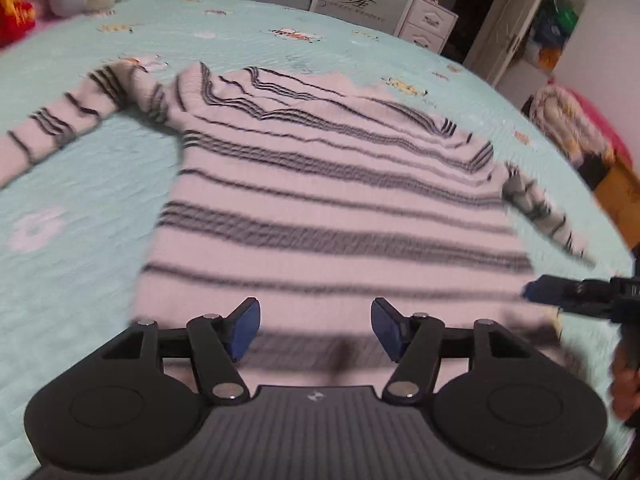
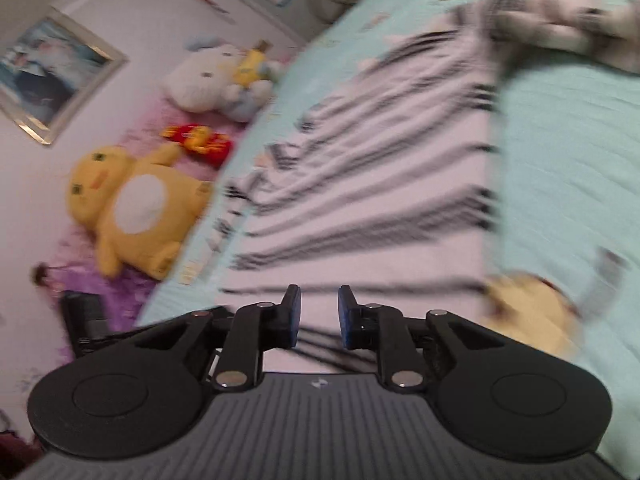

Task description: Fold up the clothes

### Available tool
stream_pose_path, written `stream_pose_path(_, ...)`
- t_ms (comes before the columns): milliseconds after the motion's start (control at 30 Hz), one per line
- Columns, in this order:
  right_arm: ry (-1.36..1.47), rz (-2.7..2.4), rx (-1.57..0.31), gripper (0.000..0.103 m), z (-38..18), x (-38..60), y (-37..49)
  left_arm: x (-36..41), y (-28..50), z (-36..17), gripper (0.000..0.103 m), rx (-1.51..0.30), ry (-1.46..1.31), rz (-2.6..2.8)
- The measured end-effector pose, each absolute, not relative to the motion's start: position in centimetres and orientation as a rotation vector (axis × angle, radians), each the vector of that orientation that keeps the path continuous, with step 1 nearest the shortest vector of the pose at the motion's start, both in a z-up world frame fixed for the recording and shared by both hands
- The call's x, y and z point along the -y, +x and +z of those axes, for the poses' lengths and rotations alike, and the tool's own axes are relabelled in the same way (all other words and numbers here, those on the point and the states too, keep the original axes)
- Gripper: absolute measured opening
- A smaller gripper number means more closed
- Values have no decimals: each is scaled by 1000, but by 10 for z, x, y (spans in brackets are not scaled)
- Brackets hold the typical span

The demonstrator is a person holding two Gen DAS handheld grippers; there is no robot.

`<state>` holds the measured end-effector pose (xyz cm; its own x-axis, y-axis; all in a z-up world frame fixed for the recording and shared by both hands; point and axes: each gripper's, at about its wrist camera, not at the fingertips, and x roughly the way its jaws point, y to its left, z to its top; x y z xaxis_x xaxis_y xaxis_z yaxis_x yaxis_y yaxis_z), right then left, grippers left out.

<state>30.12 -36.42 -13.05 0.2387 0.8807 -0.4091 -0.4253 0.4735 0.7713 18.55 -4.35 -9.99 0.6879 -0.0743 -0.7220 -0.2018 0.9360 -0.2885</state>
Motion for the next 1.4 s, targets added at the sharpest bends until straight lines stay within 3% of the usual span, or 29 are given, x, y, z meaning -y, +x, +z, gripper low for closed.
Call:
stream_pose_path(100, 557, 915, -971, 42, -142, 340, 333, 32, 214, -109, 65, -841, -444, 121)
stream_pose_path(133, 546, 849, -1004, 41, -150, 337, 344, 24, 222, -112, 65, -857, -482, 142)
stream_pose_path(167, 556, 779, -1037, 9, -156, 336, 354, 17, 228, -114, 64, -872, -522, 161)
stream_pose_path(200, 583, 729, -1059, 6, -160, 337, 362, 8, 233, -113, 64, -875, -579, 161)
stream_pose_path(333, 610, 706, -948, 25, -137, 329, 377, -7, 255, -92, 65, -817, -551, 163)
stream_pose_path(433, 684, 715, -906, 25, -129, 302, 400, -13, 287, -75, 66, -784, -472, 195)
stream_pose_path(567, 779, 657, -893, 42, -126, 256, 443, -28, 336, -55, 70, -715, -404, 237)
stream_pose_path(633, 760, 652, -875, 43, -132, 234, 464, -38, 364, -52, 75, -680, -334, 269)
stream_pose_path(733, 707, 732, -810, 43, -164, 216, 485, -60, 404, -58, 75, -646, -256, 276)
stream_pose_path(800, 706, 824, -726, 35, -188, 221, 486, -76, 427, -64, 75, -643, -252, 245)
stream_pose_path(833, 775, 868, -722, 41, -188, 228, 490, -83, 439, -68, 75, -645, -256, 228)
stream_pose_path(867, 816, 933, -701, 57, -189, 233, 495, -90, 451, -73, 75, -648, -268, 207)
stream_pose_path(900, 837, 968, -698, 58, -192, 234, 499, -97, 463, -77, 75, -655, -277, 181)
stream_pose_path(933, 845, 968, -720, 53, -195, 233, 503, -100, 474, -81, 75, -663, -270, 161)
stream_pose_path(1400, 811, 1021, -741, 58, -192, 226, 499, -51, 547, -112, 75, -758, 69, -35)
